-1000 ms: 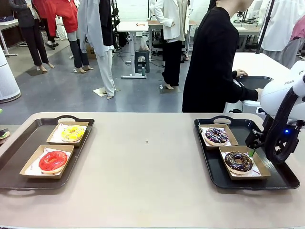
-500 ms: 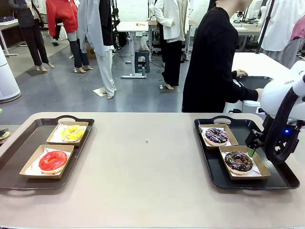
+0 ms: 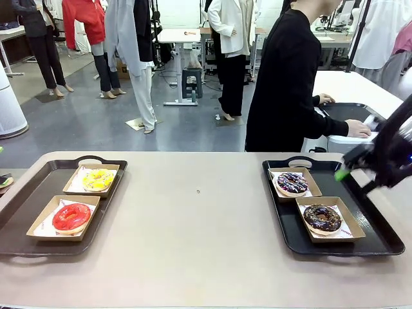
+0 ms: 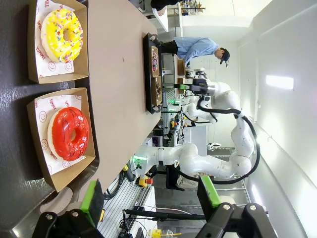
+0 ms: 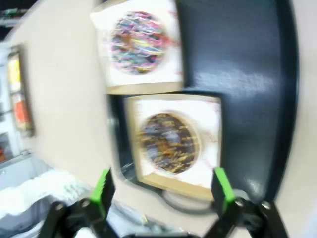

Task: Individually package the donuts and arrange them on the tray.
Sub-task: Place the picked Paper togo box on the Handle tray.

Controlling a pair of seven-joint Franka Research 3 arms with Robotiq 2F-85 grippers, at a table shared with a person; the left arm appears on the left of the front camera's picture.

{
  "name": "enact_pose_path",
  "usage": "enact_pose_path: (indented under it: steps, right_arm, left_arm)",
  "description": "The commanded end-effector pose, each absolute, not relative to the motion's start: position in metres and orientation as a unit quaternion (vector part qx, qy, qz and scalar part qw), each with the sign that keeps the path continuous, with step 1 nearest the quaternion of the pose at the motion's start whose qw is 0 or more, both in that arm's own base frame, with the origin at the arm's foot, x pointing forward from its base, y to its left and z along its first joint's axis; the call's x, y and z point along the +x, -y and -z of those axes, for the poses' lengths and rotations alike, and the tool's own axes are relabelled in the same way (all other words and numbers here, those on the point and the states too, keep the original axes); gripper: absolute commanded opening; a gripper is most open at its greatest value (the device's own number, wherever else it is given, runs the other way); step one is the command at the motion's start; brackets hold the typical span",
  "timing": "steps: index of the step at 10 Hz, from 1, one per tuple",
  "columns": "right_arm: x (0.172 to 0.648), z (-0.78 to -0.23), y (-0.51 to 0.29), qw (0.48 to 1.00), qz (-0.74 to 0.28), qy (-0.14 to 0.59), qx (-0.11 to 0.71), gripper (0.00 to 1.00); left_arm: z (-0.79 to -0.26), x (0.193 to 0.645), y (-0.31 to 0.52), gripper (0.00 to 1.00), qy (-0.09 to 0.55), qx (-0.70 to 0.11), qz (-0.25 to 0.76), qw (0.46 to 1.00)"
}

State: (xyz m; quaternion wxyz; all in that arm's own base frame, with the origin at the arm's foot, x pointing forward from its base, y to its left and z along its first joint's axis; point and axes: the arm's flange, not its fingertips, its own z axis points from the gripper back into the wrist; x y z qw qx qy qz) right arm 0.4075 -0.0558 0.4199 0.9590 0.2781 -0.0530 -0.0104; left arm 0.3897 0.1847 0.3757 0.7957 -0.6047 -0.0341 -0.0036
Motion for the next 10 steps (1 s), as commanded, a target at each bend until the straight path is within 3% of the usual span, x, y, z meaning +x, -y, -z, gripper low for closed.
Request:
enact_pose_path:
  steps: [1, 4, 10]
  right_arm:
    - [0.41, -0.453, 0.097, 0.903, -0.017, 0.054, 0.426, 1.0]
    - [0.409, -0.464, 0.168, 0.799, 0.005, 0.06, 0.598, 1.0]
    - [0.412, -0.383, 0.247, 0.769, 0.067, 0.042, 0.634, 1.0]
  left_arm:
    - [-0.377, 0.388, -0.186, 1.0, 0.038, -0.607, 0.009, 0.793]
    - [-0.377, 0.388, -0.186, 1.0, 0.038, -0.607, 0.009, 0.793]
    - [-0.377, 0.388, -0.186, 1.0, 0.038, -0.607, 0.009, 0.793]
